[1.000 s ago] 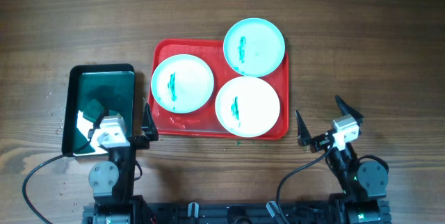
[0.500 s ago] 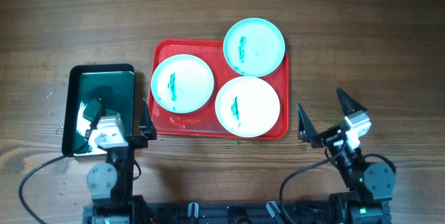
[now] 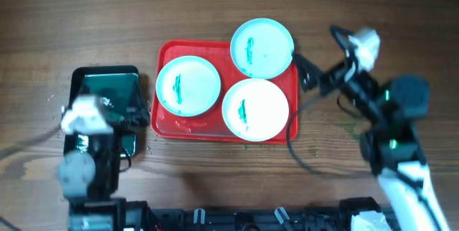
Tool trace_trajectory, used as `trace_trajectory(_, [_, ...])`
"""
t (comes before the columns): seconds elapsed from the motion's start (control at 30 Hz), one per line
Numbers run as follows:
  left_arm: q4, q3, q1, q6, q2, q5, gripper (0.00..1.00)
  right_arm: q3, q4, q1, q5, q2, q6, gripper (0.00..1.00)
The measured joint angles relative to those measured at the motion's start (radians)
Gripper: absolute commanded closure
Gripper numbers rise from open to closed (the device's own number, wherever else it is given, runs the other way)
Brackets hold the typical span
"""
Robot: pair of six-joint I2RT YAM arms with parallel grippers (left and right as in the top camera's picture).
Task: Clean dirty plates on tray and stack at the side
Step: 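Grasp the green sponge in the water tray with the left gripper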
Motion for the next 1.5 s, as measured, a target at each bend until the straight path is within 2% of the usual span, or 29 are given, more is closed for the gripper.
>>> trace_trajectory(0.2, [-0.169, 0.327, 0.0, -0.001, 0.38, 0.114, 0.0, 0.302, -0.238, 0.0, -0.099, 0.271, 0.01, 0.0])
trace_trajectory(0.23, [-0.333, 0.445, 0.0, -0.01, 0.477, 0.143, 0.0, 0.349, -0.284, 0.0, -0.114, 0.319, 0.011, 0.0])
trace_trajectory(0.27, [-0.365, 0.496, 0.0, -0.013, 0.525, 0.155, 0.0, 0.383, -0.342, 0.0, -0.121, 0.344, 0.01, 0.0])
trace_trajectory(0.37, [-0.614, 0.78, 0.0, -0.037, 0.789, 0.223, 0.0, 0.535, -0.526, 0.0, -0.136, 0.458, -0.004, 0.0])
trace_trajectory(0.53, [-0.752, 0.929, -0.005, -0.051, 1.001, 0.291, 0.0, 0.725, -0.847, 0.0, -0.142, 0.583, -0.084, 0.0])
trace_trajectory(0.63, [-0.77, 0.931, -0.005, -0.053, 1.041, 0.335, 0.0, 0.761, -0.944, 0.0, -0.132, 0.625, -0.124, 0.0])
trace_trajectory(0.73, [-0.801, 0.933, -0.005, -0.054, 1.045, 0.383, 0.0, 0.761, -0.965, 0.0, -0.129, 0.654, -0.135, 0.0])
trace_trajectory(0.97, [-0.883, 0.937, -0.005, -0.066, 1.045, 0.43, 0.0, 0.761, -0.971, 0.02, -0.074, 0.703, -0.032, 0.0])
trace_trajectory(1.2, [-0.883, 0.937, -0.005, -0.082, 1.045, 0.422, 0.01, 0.797, -1.04, 0.234, 0.144, 0.75, 0.006, 0.0])
trace_trajectory(1.33, [-0.878, 0.937, -0.002, -0.204, 1.045, 0.299, 0.03, 0.86, -1.039, 0.351, 0.23, 0.792, 0.02, 0.01])
trace_trajectory(1.37, [-0.878, 0.937, 0.002, -0.242, 1.045, 0.264, 0.04, 0.872, -1.032, 0.374, 0.245, 0.808, 0.024, 0.05])
trace_trajectory(1.47, [-0.877, 0.937, 0.013, -0.36, 1.045, 0.131, 0.07, 0.883, -1.012, 0.413, 0.276, 0.851, 0.047, 0.07])
trace_trajectory(1.5, [-0.879, 0.937, 0.015, -0.394, 1.045, 0.085, 0.09, 0.884, -1.002, 0.422, 0.28, 0.872, 0.062, 0.0])
